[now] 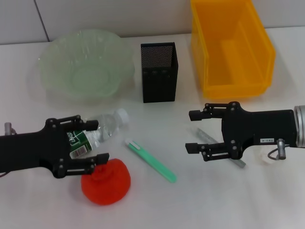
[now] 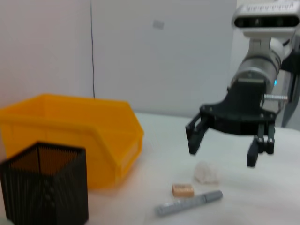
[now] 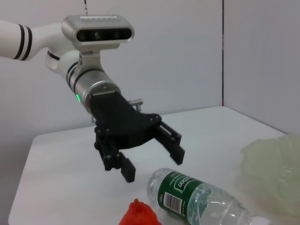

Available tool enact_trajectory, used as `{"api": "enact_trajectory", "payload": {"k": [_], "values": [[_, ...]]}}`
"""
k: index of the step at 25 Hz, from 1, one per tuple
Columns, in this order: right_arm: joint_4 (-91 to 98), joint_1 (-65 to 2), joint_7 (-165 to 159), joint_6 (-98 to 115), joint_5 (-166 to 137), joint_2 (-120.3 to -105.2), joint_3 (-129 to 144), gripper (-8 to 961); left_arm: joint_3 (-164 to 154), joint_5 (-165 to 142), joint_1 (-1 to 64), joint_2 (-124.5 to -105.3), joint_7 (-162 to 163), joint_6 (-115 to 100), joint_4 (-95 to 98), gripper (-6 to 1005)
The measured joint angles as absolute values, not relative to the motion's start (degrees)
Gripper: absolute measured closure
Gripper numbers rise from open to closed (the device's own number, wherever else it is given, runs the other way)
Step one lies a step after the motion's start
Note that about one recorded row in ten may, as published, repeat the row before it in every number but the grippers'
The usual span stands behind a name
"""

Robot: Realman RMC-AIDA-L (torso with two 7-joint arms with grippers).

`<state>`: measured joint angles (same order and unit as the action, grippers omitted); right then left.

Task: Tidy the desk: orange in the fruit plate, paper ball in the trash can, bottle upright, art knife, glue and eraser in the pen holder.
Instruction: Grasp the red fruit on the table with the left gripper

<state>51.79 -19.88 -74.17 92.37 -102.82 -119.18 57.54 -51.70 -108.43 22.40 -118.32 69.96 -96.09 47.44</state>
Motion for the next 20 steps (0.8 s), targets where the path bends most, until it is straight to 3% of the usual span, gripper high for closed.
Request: {"api": "enact_trajectory", "payload": {"k": [20], "values": [[51.23,-19.59,-73.58,92.28,-102.87,-119.18,57.48,179,-53.05,-114.66,23.34,-118.73,73.89,-93.72,42.37,324]]}}
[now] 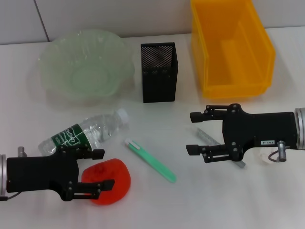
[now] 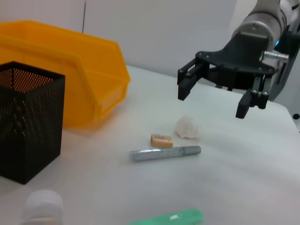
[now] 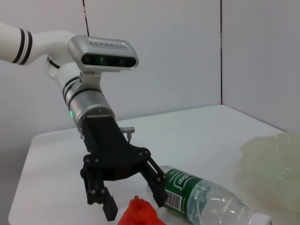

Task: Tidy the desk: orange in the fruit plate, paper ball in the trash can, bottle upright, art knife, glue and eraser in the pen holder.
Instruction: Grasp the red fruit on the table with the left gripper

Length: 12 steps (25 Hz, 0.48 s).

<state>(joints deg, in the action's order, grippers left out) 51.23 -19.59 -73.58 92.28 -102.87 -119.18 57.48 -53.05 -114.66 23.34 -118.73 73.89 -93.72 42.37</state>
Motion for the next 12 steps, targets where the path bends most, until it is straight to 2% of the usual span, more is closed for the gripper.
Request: {"api": "enact_trajectory", "payload": {"k": [12], "values": [[51.24,-19.52,-73.56,92.57,-102.87,-119.18,57.48,179,-58.61,-114.69,23.28,-118.72,73.93,-90.82,41.74,372]]}}
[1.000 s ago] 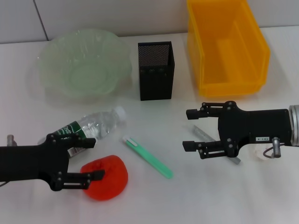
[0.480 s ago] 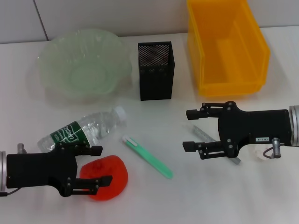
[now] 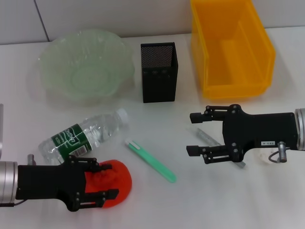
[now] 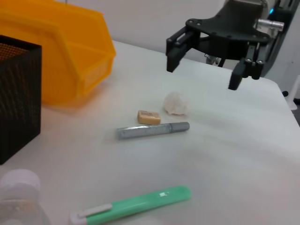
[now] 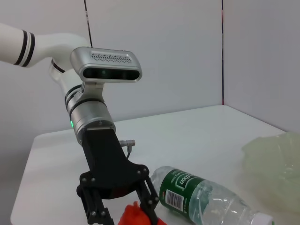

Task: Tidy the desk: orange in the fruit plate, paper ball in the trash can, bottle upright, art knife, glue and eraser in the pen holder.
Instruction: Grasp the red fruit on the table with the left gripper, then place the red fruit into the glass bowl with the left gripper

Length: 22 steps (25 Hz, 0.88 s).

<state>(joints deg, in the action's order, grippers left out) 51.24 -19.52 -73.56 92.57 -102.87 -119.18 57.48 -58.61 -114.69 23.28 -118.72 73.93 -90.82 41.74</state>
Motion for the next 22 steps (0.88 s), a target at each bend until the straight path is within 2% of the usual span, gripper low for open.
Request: {"api": "enact_trajectory", "payload": {"k": [5,11,17,22], "values": [[51.24,-19.45,-73.55,92.69,-102.87,-119.25,57.48,179,-59.31,-114.39,22.93,-118.69,73.71,-90.7,42.08,392],[51.24,-19.42,-73.55,92.8,-102.84,-119.27,57.48,180,-59.33,-114.32,22.83,-118.72,73.65,-90.62,42.09,624],[51.24,-19.32,-73.56,92.82,-102.73,-119.34,57.48,180,-58.99,-113.98,22.83,-118.74,73.17,-91.04,42.22,769],[51.23,-19.3,-73.56,92.9,-102.55,-119.46,57.48,180,-58.87,-111.78,22.52,-118.65,72.13,-93.26,43.66,824]]}}
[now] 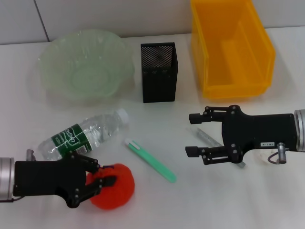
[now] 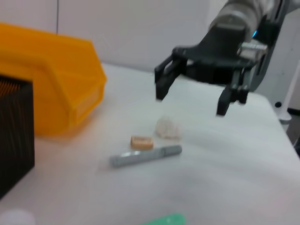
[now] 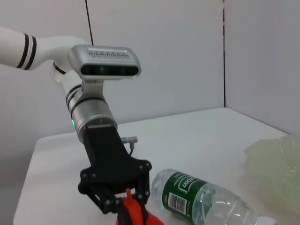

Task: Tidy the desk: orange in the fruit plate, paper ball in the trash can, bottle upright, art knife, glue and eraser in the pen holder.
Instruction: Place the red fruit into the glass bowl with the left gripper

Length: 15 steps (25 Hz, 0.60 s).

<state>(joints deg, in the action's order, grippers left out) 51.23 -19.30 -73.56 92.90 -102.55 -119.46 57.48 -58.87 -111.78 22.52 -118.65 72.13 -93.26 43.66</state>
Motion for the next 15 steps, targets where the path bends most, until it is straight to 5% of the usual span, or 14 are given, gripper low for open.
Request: {"api": "enact_trajectory", "payload": {"k": [15], "values": [[50.36,-18.48,-73.38,92.9,-101.11,-119.39,57.46,180,-51.18,-92.93,16.7,-118.5,72.06,-100.74,57.05,836]]}}
